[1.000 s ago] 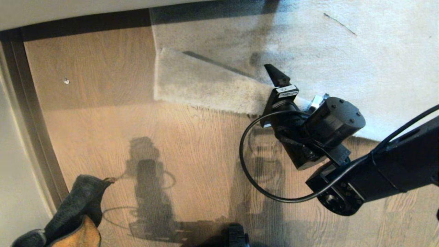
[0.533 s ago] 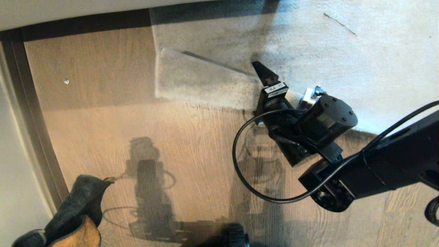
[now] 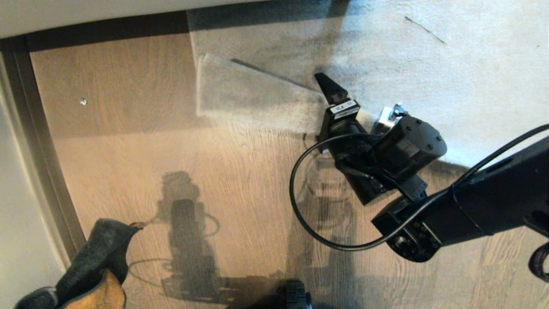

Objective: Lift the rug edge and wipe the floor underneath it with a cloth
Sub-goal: Lift up the carpet

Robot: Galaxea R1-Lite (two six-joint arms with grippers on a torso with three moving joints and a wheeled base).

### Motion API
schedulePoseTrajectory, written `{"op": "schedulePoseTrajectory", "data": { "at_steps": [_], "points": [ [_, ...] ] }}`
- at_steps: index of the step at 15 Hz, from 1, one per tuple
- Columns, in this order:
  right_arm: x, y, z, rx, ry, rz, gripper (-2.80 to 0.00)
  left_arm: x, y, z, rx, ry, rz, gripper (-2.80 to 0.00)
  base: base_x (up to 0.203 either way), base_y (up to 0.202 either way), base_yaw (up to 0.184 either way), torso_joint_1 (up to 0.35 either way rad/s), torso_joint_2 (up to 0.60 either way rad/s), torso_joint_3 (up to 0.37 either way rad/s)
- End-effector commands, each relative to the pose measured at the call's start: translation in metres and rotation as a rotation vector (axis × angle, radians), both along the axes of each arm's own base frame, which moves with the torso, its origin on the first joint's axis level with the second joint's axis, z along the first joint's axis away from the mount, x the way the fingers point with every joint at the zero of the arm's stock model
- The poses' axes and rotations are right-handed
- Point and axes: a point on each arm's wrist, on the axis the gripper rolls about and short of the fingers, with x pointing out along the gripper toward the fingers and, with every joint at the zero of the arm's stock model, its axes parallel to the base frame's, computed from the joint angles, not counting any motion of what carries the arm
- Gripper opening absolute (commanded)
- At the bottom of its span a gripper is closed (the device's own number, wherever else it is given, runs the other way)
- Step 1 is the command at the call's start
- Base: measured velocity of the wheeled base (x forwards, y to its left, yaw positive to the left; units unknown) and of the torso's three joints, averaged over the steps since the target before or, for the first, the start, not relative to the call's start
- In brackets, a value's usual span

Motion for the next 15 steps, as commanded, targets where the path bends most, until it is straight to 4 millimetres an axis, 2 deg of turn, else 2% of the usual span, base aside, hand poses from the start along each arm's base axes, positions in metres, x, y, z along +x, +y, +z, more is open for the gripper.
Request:
{"op": "schedulePoseTrajectory", "data": {
  "at_steps": [1,7,12,15],
  "points": [
    [-0.002,-0.003,0.006,0.041,-0.036,0.000,0.00,0.000,0.000,0.000,0.000,0.000,0.000,-2.80,0.000,0.000,0.000,0.000,0.00,0.000],
    [-0.003,-0.004,0.008,0.113,-0.004,0.025,0.00,0.000,0.000,0.000,0.000,0.000,0.000,-2.80,0.000,0.000,0.000,0.000,0.00,0.000],
    [-0.001,-0.006,0.010,0.106,-0.017,0.008,0.00,0.000,0.000,0.000,0.000,0.000,0.001,-2.80,0.000,0.000,0.000,0.000,0.00,0.000],
    [0.004,-0.011,0.025,0.124,-0.071,-0.025,0.00,0.000,0.000,0.000,0.000,0.000,0.000,-2.80,0.000,0.000,0.000,0.000,0.00,0.000]
  ]
}}
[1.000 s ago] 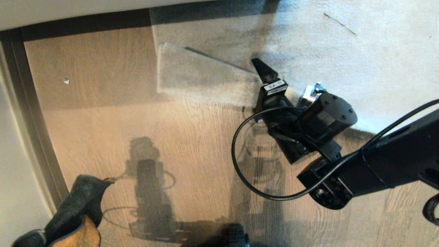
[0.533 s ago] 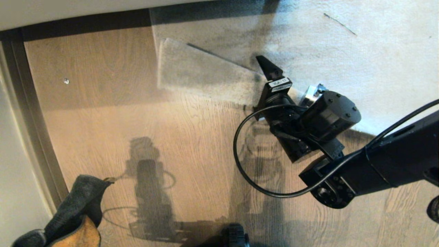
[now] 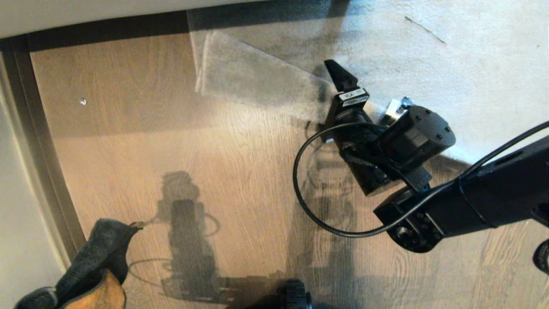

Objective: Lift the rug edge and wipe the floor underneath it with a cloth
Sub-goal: Lift up the carpet

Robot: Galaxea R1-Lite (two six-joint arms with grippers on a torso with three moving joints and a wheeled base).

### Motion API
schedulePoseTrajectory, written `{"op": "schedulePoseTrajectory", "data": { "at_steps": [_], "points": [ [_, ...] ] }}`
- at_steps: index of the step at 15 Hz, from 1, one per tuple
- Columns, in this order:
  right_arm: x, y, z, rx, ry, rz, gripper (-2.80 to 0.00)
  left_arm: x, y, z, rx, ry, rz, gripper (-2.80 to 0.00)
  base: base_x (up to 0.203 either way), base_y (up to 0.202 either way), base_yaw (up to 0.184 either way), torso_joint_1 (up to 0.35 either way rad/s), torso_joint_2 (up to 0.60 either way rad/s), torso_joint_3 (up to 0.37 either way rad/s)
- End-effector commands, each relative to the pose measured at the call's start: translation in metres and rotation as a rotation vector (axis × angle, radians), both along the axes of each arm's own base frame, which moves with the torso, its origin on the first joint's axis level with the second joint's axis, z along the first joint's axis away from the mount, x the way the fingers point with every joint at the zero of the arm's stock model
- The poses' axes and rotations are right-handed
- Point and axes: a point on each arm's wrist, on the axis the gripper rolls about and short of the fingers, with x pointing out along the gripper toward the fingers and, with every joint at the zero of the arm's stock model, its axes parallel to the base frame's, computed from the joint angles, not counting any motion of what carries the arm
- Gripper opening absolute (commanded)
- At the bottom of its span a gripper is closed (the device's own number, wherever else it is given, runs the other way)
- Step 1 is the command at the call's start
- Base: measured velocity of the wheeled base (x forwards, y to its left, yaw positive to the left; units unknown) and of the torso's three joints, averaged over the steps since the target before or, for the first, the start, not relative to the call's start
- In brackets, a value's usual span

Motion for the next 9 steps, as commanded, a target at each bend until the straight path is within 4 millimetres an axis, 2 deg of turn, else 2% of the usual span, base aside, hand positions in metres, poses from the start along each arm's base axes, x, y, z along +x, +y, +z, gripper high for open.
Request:
{"op": "schedulePoseTrajectory", "data": {
  "at_steps": [1,3,9],
  "points": [
    [0.001,-0.006,0.014,0.061,-0.065,-0.012,0.00,0.000,0.000,0.000,0.000,0.000,0.001,-2.80,0.000,0.000,0.000,0.000,0.00,0.000],
    [0.005,-0.010,0.021,0.074,-0.087,-0.022,0.00,0.000,0.000,0.000,0.000,0.000,0.000,-2.80,0.000,0.000,0.000,0.000,0.00,0.000],
    [0.001,-0.011,-0.005,0.008,-0.004,-0.023,0.00,0.000,0.000,0.000,0.000,0.000,0.000,-2.80,0.000,0.000,0.000,0.000,0.00,0.000]
  ]
}}
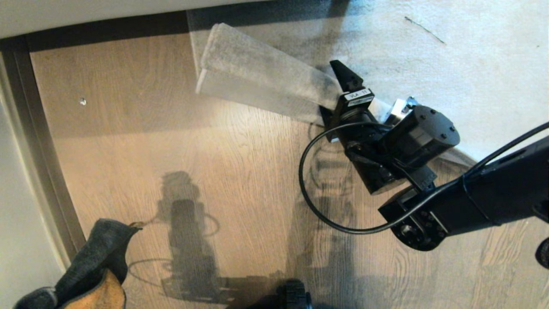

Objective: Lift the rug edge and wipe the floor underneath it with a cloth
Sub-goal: Lift up the carpet

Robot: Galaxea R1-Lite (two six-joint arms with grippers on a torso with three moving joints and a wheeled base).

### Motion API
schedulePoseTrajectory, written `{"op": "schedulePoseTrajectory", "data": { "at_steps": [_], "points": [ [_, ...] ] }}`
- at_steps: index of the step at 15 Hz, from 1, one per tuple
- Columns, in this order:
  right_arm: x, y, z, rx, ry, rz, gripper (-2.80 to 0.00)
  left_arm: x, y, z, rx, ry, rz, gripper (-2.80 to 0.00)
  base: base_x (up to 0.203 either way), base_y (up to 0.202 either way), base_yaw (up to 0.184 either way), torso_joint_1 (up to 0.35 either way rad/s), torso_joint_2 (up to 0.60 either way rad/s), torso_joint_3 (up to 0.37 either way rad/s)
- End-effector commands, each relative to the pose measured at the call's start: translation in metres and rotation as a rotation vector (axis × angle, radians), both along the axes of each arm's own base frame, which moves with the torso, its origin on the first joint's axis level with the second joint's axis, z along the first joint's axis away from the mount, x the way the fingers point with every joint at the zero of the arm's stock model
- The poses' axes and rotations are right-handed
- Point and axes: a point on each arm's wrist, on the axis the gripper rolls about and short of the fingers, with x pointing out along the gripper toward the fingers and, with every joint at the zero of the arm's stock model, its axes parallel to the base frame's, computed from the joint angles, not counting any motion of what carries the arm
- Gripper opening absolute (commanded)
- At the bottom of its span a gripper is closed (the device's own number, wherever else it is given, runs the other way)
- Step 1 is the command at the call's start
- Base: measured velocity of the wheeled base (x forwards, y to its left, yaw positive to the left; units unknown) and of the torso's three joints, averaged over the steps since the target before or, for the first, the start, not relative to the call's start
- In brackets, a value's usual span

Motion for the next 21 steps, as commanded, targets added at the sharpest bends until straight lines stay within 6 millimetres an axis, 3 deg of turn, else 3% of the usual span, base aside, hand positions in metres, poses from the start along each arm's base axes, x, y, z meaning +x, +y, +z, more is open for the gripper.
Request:
{"op": "schedulePoseTrajectory", "data": {
  "at_steps": [1,12,13,18,21],
  "points": [
    [-0.003,-0.002,-0.001,0.024,-0.017,0.001,0.00,0.000,0.000,0.000,0.000,0.000,0.000,-2.80,0.000,0.000,0.000,0.000,0.00,0.000],
    [-0.013,0.008,0.005,0.056,-0.019,0.026,0.00,0.000,0.000,0.000,0.000,0.000,0.000,-2.80,0.000,0.000,0.000,0.000,0.00,0.000],
    [-0.014,0.008,0.006,0.058,-0.021,0.029,-2.80,0.000,0.000,0.000,0.000,0.000,0.002,-2.80,0.000,0.000,0.000,0.000,0.00,0.000],
    [-0.017,0.006,0.009,0.066,-0.026,0.038,-2.80,0.000,0.000,0.000,0.000,0.000,0.000,-2.80,0.000,0.000,0.000,0.000,0.00,0.000],
    [-0.030,0.008,0.011,0.063,-0.018,0.065,-2.80,0.000,0.000,0.000,0.000,0.000,0.000,-2.80,0.000,0.000,0.000,0.000,0.00,0.000]
  ]
}}
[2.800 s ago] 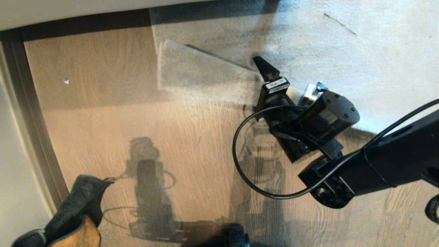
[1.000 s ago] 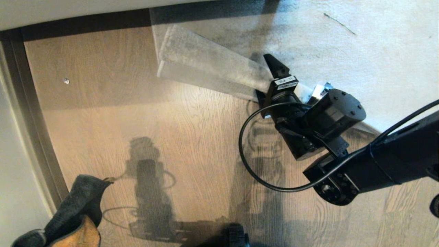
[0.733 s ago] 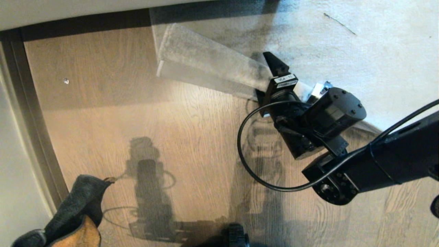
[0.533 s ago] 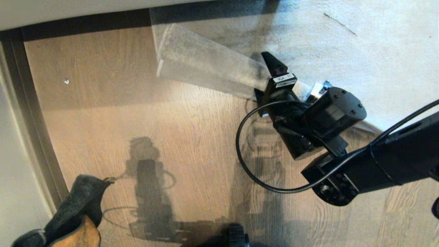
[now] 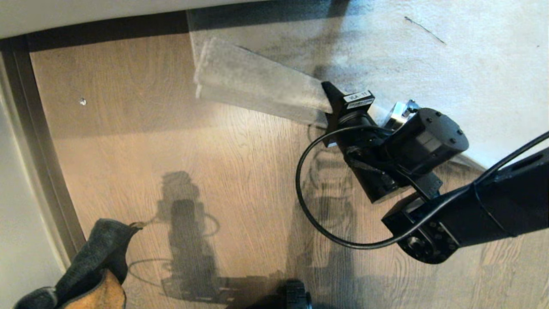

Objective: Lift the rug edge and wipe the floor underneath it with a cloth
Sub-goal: Lift up the carpet

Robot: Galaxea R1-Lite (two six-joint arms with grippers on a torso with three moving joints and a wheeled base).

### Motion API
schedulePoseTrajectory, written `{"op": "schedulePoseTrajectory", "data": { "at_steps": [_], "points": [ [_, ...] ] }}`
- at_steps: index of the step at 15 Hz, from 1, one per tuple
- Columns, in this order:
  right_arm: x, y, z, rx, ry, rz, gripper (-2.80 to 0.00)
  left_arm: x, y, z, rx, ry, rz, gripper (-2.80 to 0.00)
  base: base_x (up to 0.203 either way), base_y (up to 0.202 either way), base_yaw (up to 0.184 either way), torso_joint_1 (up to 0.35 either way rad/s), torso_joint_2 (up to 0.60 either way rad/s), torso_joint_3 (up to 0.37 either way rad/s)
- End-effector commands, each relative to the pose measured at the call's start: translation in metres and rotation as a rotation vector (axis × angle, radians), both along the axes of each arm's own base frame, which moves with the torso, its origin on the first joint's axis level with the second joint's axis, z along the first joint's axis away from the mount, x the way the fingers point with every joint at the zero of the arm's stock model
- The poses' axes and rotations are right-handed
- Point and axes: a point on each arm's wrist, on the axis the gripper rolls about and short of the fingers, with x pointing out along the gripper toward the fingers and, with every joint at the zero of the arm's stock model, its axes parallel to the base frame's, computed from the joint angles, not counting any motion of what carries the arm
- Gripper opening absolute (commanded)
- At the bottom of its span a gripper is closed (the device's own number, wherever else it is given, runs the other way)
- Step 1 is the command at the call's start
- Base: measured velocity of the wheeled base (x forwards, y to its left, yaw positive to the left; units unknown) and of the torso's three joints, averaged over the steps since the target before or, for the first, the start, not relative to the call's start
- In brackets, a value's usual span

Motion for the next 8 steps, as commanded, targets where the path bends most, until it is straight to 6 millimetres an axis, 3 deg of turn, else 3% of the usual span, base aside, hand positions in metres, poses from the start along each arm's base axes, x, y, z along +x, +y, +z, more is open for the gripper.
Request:
{"op": "schedulePoseTrajectory", "data": {
  "at_steps": [1,8],
  "points": [
    [-0.013,0.000,0.006,0.037,-0.030,0.026,-2.80,0.000,0.000,0.000,0.000,0.000,0.001,-2.80,0.000,0.000,0.000,0.000,0.00,0.000],
    [-0.034,-0.008,-0.014,0.004,0.065,0.072,-2.80,0.000,0.000,0.000,0.000,0.000,0.002,-2.80,0.000,0.000,0.000,0.000,0.00,0.000]
  ]
}}
